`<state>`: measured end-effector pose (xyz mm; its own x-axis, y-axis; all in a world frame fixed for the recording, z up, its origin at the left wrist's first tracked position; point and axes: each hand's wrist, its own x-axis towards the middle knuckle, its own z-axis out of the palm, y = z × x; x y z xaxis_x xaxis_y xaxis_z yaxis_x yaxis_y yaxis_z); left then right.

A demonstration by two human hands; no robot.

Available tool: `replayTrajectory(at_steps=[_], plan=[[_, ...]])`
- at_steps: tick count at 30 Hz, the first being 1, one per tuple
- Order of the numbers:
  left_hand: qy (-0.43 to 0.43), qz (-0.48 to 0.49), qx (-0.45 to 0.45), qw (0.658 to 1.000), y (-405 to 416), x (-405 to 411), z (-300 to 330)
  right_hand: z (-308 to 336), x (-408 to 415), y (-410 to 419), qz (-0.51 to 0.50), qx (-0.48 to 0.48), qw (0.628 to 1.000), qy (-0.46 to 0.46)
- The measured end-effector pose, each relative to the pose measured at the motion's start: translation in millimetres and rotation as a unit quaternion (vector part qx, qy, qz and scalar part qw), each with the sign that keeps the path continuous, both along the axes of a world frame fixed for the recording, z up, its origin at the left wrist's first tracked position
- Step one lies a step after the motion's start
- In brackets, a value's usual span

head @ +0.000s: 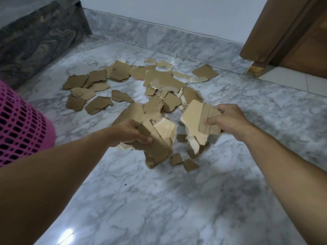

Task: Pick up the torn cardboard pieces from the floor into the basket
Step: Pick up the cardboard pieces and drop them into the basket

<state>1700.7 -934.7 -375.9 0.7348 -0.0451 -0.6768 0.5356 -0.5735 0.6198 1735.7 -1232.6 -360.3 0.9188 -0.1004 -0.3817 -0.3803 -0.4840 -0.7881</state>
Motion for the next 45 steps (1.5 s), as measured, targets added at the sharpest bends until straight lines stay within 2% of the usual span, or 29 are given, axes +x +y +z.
replayTrajectory(at_steps=[2,5,7,10,12,17,22,28,35,45], plan=[[-0.007,-0.064,0.037,0.997,-10,-6,-1,-3,-6,-2,0.078,-0.042,0.996,0.034],[-0.088,-0.179,0.155,0.967,-24,-12,-9,-14,-16,2,0.169,-0.153,0.972,0.061],[-0.132,-0.224,0.175,0.949,-31,-14,-13,-21,-25,6,0.222,-0.19,0.953,0.076],[-0.155,-0.247,0.191,0.938,-39,-17,-17,-29,-33,14,0.301,-0.275,0.911,0.06],[-0.152,-0.232,0.184,0.943,-44,-20,-17,-32,-37,18,0.312,-0.312,0.896,0.044],[-0.129,-0.22,0.169,0.952,-50,-21,-17,-29,-36,30,0.325,-0.307,0.892,0.071],[-0.115,-0.209,0.161,0.958,-48,-22,-15,-23,-31,49,0.357,-0.34,0.866,0.087],[-0.091,-0.112,0.113,0.983,-26,-28,-19,-23,-28,59,0.388,-0.327,0.856,0.099],[-0.078,-0.04,0.098,0.991,-5,-35,-15,-19,-32,61,0.384,-0.348,0.846,0.123],[-0.04,0.027,0.06,0.997,8,-43,-5,-3,-14,38,0.313,-0.325,0.886,0.11]])
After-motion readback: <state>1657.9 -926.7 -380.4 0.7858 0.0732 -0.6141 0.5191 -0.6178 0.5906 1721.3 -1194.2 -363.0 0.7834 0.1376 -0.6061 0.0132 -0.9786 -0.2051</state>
